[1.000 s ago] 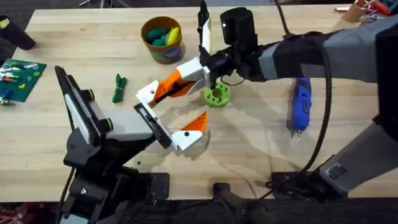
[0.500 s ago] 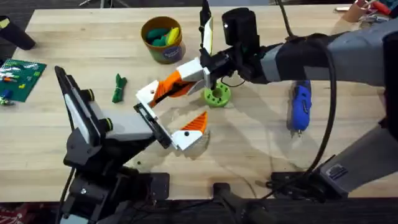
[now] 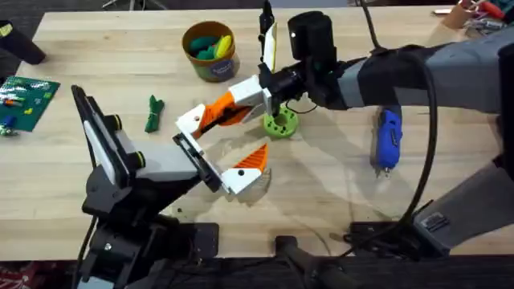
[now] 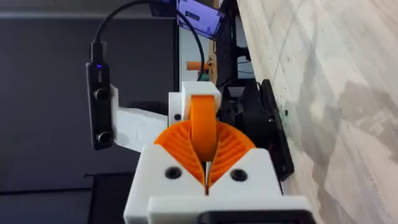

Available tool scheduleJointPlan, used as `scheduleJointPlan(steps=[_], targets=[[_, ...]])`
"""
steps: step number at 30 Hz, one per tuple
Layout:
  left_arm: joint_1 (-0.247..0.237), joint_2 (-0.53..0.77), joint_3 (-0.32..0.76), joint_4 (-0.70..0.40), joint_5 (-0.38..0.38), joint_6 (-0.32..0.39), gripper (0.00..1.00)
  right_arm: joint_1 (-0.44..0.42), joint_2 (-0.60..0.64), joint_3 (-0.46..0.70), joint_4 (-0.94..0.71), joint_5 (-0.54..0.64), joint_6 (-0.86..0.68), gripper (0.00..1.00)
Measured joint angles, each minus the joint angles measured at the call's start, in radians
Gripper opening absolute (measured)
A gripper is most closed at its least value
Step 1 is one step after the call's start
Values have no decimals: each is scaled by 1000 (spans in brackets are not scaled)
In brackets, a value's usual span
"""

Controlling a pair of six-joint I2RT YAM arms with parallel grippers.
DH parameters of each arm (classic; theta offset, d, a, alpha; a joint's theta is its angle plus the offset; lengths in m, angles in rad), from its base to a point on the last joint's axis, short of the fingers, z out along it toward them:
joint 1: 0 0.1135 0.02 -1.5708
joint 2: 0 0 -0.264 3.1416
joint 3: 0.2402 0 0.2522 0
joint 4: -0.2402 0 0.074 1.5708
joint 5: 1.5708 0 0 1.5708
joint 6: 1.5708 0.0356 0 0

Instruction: Pick up the gripper from the table and insert it into the empty holder that is missing its gripper. Then pick up a screw, insert it into the mounting hole, and use the screwdriver to tighten it. Finally, clean up the table by picking up the vegetable and placing it into the bucket.

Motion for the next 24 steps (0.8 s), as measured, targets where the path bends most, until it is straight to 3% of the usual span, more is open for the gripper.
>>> scheduleJointPlan(steps=[8, 10, 15, 16, 18, 24], targets=[[0, 0, 0, 0, 0, 0, 985, 1, -4, -5, 4, 9, 2, 30], [0, 0, 0, 0, -1, 1, 985, 2, -4, -5, 3, 16, 5, 161], [-2, 0, 0, 2, 14, 19, 986, 33, 1, -21, -11, 67, 8, 858], [-4, 0, 0, 2, 25, 22, 986, 37, 3, -23, -11, 77, 6, 949], [-10, 0, 0, 1, 42, 24, 986, 44, 4, -23, -10, 92, 7, 991], [-11, 0, 0, 0, 64, 27, 986, 47, 4, -23, -10, 117, 8, 995]])
